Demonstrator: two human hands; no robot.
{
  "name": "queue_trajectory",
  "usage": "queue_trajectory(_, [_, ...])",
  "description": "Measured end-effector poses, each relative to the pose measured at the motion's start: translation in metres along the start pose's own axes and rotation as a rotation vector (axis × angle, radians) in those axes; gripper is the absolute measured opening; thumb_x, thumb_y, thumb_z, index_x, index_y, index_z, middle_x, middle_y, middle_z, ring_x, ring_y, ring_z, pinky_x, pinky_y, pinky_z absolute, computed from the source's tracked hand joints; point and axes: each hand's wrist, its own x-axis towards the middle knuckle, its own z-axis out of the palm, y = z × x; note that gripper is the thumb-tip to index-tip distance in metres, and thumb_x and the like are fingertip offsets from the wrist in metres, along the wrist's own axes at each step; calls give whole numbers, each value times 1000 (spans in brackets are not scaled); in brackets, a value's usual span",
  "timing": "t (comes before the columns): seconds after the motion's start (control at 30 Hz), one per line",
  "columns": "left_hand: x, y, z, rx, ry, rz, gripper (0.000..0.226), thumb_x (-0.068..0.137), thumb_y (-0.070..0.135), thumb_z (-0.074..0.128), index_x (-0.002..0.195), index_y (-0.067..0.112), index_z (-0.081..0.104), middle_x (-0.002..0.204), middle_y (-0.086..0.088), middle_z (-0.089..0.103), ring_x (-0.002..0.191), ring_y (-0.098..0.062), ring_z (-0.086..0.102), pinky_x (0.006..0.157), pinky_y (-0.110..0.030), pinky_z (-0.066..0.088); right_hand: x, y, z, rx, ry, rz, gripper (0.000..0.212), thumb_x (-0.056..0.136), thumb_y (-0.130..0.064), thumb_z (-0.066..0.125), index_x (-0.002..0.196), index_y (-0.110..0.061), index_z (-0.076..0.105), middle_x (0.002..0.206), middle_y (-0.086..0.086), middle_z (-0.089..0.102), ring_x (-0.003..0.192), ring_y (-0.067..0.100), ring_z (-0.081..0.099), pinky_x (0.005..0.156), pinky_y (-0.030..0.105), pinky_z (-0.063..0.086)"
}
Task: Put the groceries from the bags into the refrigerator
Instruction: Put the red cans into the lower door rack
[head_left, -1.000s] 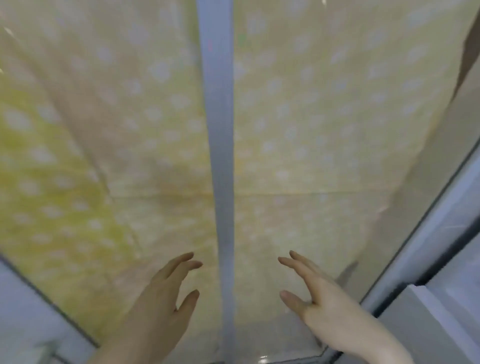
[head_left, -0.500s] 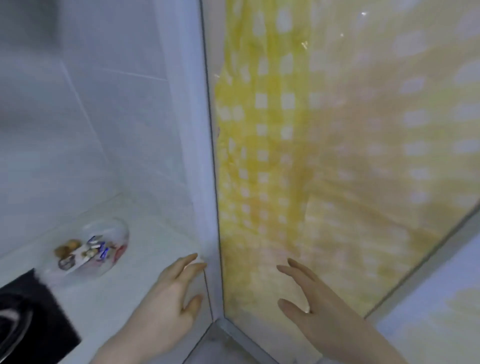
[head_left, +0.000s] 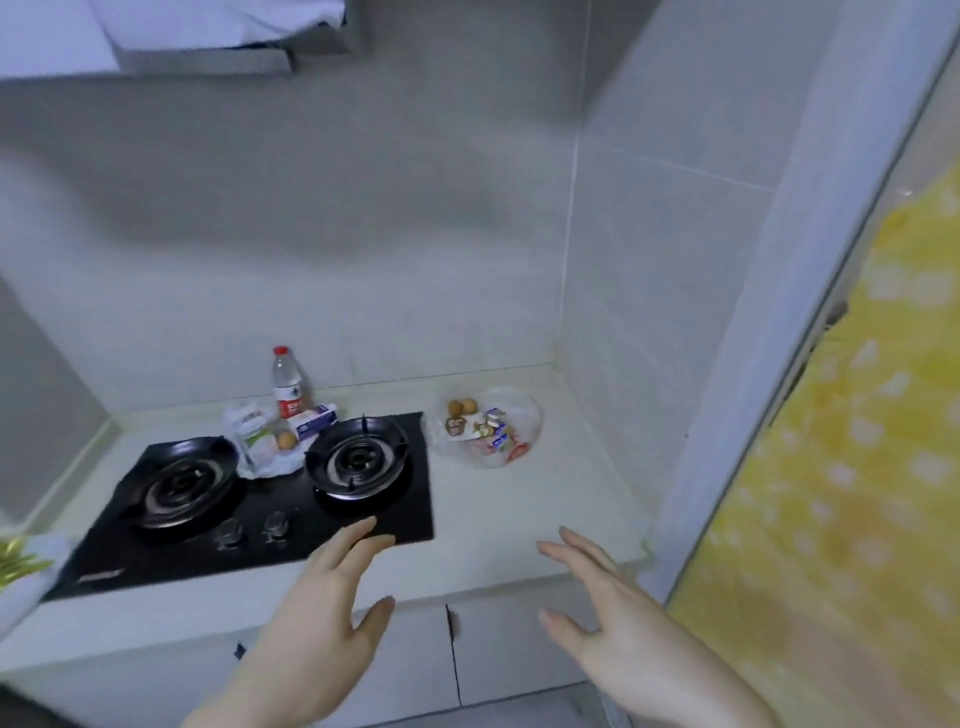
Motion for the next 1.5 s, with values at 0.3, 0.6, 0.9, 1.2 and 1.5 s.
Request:
queue_trajectory(0.3, [-21, -101, -51, 10, 124, -185, 56, 93, 36, 65, 144, 39, 43, 151, 28, 20, 145, -8, 29, 115, -22, 27, 78, -83, 42, -79, -90, -188, 51, 98, -47, 57, 130, -61, 20, 161, -28, 7, 152, 2, 21, 116, 16, 17])
queue_trajectory(0.6, [-6, -188, -85, -23, 138, -214, 57, 91, 40, 63, 144, 43, 41, 157, 25, 21, 146, -7, 26, 118, -24, 27, 144, -152, 88, -78, -135, -231, 54, 100, -45, 56, 141, -59, 23, 152, -35, 7, 149, -3, 21, 113, 15, 19])
queue_trajectory(0.9, [14, -253, -93, -38, 118, -284, 59, 90, 41, 64, 144, 41, 42, 152, 28, 20, 145, -5, 27, 115, -17, 25, 212, -181, 120, -73, -187, -247, 52, 98, -44, 59, 135, -60, 25, 151, -37, 8, 148, -3, 25, 114, 15, 20])
queue_trajectory(1.2, [54, -280, -98, -42, 156, -459, 55, 96, 41, 60, 146, 38, 39, 157, 22, 20, 146, -6, 25, 113, -14, 20, 312, -196, 122, -101, -312, -322, 57, 99, -48, 56, 149, -52, 30, 156, -34, 9, 149, -3, 20, 119, 19, 18])
queue_trajectory(1.5, [48, -311, -113, -12, 257, -693, 54, 94, 44, 61, 144, 43, 41, 159, 23, 25, 145, -4, 28, 117, -25, 30, 401, -240, 153, -113, -496, -466, 58, 98, -50, 57, 150, -50, 33, 163, -29, 10, 150, 1, 23, 122, 27, 24])
